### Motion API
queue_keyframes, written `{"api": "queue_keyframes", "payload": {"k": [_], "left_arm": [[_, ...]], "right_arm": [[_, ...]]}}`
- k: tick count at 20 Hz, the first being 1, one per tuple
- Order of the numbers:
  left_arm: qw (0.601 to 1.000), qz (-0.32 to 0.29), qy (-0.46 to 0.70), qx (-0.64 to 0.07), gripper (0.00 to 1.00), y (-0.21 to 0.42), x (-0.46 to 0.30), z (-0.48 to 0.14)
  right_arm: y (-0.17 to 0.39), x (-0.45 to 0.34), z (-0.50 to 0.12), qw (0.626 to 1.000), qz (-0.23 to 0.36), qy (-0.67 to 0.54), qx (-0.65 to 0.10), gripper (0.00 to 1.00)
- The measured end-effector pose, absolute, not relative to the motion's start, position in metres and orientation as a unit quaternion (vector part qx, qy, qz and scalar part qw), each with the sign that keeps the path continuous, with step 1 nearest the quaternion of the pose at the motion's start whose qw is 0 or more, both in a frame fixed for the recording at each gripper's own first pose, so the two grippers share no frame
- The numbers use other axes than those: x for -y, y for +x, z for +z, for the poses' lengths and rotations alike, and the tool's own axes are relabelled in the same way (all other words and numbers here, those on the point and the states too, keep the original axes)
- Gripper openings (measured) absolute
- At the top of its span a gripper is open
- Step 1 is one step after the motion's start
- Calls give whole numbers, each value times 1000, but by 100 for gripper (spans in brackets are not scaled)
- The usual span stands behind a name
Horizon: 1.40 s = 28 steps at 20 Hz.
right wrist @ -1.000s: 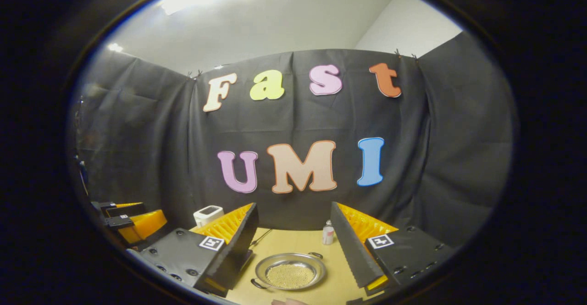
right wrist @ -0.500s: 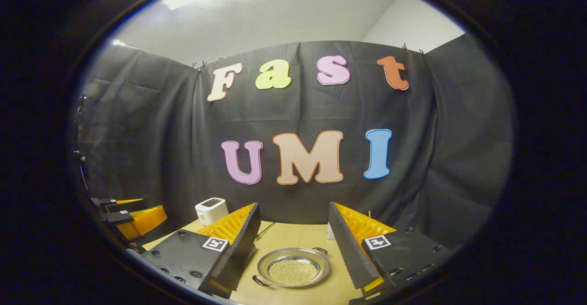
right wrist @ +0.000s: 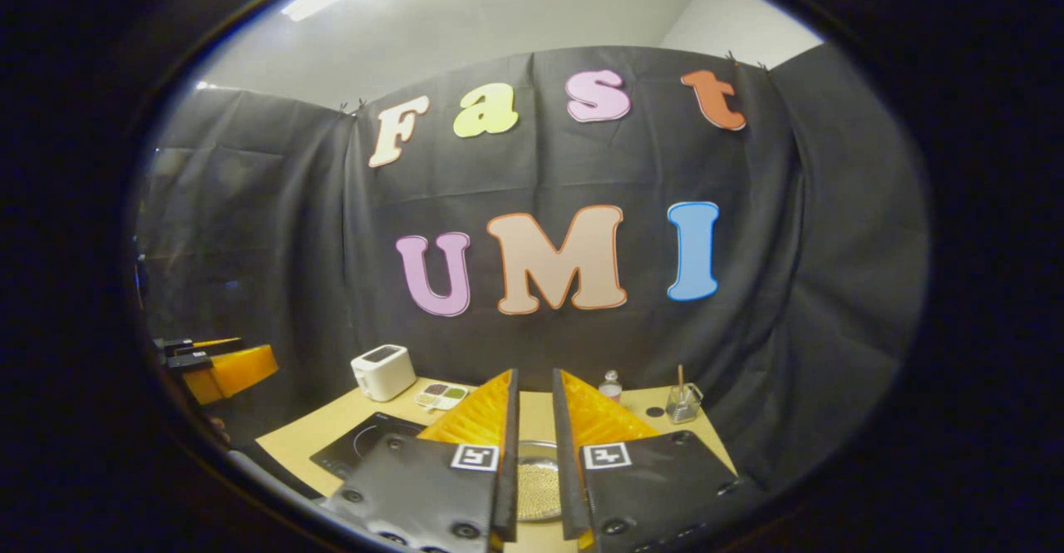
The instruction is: First push the handle of the pot to place it horizontally, then grasp the pot with both hands and set it on the induction cooktop.
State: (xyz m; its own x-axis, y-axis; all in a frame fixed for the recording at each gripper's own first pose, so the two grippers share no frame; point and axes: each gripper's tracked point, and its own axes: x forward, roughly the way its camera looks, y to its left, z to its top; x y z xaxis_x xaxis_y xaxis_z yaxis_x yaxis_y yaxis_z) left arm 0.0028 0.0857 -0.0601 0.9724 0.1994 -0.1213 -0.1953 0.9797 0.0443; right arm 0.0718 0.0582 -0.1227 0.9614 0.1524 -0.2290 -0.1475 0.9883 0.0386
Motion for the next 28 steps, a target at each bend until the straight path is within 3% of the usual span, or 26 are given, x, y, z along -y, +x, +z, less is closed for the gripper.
{"api": "queue_keyframes", "payload": {"k": [1, 4, 10, 11, 12, 20, 28], "left_arm": [[993, 99, 13, -58, 96, 5, -85, -60], [993, 95, 7, -66, 93, 13, -93, -70], [996, 53, 7, -78, 96, 44, -139, -90], [996, 38, 10, -79, 96, 49, -145, -93], [996, 21, 13, -82, 96, 55, -151, -98], [992, -62, 1, -109, 96, 85, -193, -138], [990, -59, 0, -130, 96, 86, -229, -161]], "right_arm": [[74, -63, -137, 987, 85, 23, -133, 9], [70, -75, -180, 975, 99, 49, -192, 0], [57, -100, -266, 954, 68, 60, -285, 2], [56, -102, -282, 950, 52, 62, -302, 12], [53, -105, -300, 946, 35, 64, -315, 0], [14, -121, -429, 895, -75, 75, -434, 0], [-11, -125, -514, 842, -131, 83, -517, 3]]}}
